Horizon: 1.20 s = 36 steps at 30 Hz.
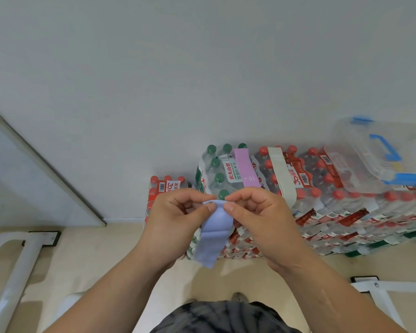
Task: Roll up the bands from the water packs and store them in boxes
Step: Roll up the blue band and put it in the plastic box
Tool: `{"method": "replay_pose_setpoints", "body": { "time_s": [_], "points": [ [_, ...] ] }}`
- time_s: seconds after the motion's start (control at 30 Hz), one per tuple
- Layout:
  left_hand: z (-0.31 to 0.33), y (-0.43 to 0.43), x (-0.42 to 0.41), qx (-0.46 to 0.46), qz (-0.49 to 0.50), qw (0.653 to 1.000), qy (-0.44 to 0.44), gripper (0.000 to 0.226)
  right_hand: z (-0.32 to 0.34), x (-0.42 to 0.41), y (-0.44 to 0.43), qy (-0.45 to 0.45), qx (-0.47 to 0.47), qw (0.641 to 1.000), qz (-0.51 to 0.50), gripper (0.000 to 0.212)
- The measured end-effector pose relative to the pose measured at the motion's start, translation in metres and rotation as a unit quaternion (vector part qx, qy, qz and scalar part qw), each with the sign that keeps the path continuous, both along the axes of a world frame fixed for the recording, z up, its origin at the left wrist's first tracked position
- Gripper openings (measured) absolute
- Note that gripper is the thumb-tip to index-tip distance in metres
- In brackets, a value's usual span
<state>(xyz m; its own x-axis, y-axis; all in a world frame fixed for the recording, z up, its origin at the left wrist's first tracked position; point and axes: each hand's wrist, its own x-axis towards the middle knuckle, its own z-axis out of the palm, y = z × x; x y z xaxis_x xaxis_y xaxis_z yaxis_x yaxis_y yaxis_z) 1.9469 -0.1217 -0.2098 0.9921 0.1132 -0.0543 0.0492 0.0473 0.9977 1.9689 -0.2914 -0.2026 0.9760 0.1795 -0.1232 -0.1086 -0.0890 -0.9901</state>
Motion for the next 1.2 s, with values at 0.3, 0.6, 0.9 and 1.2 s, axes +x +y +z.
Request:
{"method": "replay_pose_setpoints", "body": {
  "time_s": [0.3,0.6,0.9,1.2],
  "points": [
    [-0.001,0.005,0.000,0.002,0.011,1.000,0.027,0.038,-0.002,-0.003,0.009,0.043,0.037,0.998,-0.014,0.023],
    [-0.003,0.009,-0.004,-0.038,0.024,0.999,0.026,0.028,0.010,-0.005,0.011,-0.021,-0.015,0.999,0.024,0.012],
    [0.007,0.014,-0.004,-0.011,-0.008,1.000,-0.011,0.027,0.016,-0.001,0.012,-0.007,-0.003,1.000,0.008,0.022],
    [0.005,0.015,0.001,-0.030,-0.002,0.999,0.016,0.023,0.017,0.005,0.013,-0.041,-0.070,0.996,0.044,0.022]
  ]
}}
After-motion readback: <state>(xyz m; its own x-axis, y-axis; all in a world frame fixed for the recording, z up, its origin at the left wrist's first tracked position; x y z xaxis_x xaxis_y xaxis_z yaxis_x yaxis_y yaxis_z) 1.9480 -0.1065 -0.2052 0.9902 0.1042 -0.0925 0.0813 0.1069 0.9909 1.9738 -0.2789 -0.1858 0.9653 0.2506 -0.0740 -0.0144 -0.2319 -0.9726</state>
